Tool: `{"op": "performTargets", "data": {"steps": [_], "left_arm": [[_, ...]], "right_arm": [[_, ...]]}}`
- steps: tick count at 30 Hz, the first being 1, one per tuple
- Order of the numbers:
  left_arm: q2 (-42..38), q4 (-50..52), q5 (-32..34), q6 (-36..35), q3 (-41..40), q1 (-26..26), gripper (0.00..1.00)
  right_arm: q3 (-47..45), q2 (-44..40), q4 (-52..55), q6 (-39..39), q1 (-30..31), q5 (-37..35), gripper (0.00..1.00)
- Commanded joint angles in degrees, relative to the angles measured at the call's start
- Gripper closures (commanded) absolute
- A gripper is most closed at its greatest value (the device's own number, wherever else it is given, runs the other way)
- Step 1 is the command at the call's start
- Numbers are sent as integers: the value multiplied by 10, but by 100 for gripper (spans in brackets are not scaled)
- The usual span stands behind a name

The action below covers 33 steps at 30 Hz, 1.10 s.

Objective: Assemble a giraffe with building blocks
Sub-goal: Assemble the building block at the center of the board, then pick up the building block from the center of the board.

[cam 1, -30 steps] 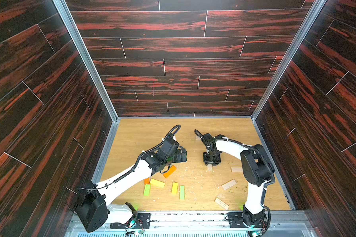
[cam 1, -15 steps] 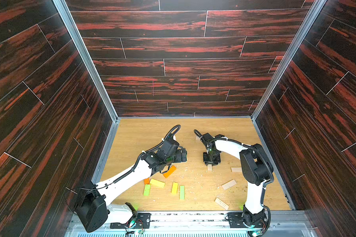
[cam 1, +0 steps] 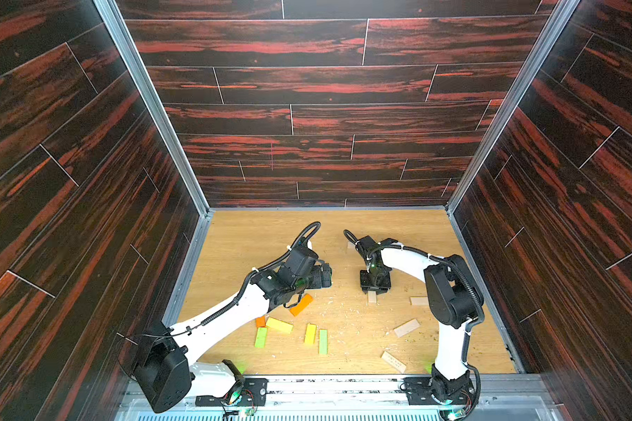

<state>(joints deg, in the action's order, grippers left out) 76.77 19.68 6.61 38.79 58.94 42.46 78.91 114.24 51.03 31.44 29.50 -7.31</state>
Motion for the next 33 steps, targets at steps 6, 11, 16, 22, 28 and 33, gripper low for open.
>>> {"op": "performTargets", "data": {"steps": [6, 11, 16, 22, 28, 33], "left_arm": [[-21, 7, 10, -6, -5, 1, 4], [-26, 9, 13, -7, -7, 1, 4], [-23, 5, 4, -15, -5, 1, 4], [3, -6, -51, -37, 14, 4, 4], [34, -11, -68, -60, 35, 28, 4], [49, -20, -82, -65, 36, 32, 4]], "right_arm": [[13, -15, 20, 19, 0, -2, 36], [24, -110, 38, 43, -7, 4, 24], [-13, -218, 28, 67, -83, 59, 24], [-108, -278, 16, 137, -243, 88, 24], [-162, -283, -10, 202, -323, 93, 24], [-209, -289, -53, 244, -354, 100, 24]]}}
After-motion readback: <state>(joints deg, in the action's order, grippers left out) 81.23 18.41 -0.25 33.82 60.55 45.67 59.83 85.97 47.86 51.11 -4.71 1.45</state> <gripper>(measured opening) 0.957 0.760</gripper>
